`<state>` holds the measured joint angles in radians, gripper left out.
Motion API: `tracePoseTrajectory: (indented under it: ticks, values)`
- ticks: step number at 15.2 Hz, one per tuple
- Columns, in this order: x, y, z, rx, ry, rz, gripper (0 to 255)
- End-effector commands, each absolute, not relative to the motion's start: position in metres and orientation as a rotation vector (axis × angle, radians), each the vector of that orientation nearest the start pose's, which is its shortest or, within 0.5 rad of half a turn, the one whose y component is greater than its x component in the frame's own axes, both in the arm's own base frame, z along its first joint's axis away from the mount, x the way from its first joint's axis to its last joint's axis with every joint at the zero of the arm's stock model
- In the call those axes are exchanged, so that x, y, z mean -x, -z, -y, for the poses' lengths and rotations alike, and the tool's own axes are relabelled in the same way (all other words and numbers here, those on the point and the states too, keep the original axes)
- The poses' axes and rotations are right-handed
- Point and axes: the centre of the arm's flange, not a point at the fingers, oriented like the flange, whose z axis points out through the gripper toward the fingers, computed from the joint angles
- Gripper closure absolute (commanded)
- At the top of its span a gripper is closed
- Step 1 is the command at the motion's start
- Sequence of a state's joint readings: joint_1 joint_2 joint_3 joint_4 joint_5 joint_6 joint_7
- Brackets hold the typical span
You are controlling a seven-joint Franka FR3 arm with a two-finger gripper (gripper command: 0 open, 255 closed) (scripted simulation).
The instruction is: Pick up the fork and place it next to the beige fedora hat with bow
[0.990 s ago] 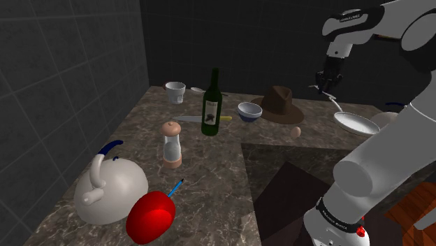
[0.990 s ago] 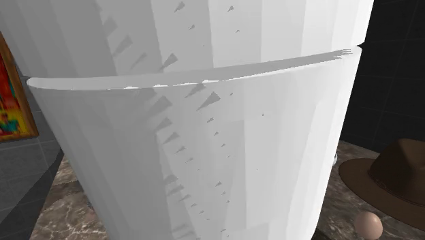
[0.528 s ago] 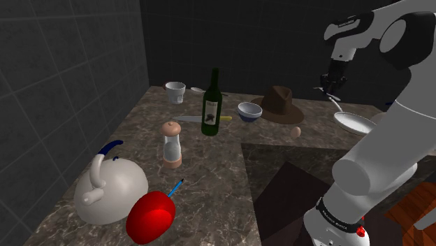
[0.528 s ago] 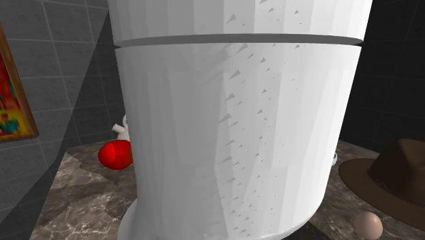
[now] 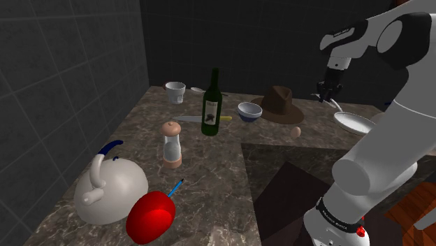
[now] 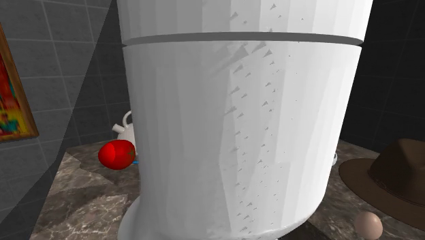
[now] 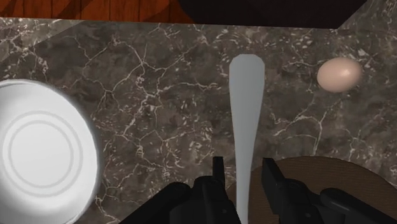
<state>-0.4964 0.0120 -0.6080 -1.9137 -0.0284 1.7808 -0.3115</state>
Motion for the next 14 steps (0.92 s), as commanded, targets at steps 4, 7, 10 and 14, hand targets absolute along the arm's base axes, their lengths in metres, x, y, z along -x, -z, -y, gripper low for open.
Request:
tracePoseTrajectory:
  ticks: [4,7,10,14]
  values:
    - [-0.244,-0.447,0.488,2.835,-0.2,-1.174,255]
    - [-0.244,-0.432,0.488,2.835,-0.2,-1.174,255]
    - [-0.244,-0.416,0.488,2.835,-0.2,-1.174,255]
    - [-0.244,-0.395,0.488,2.835,-0.2,-1.174,255]
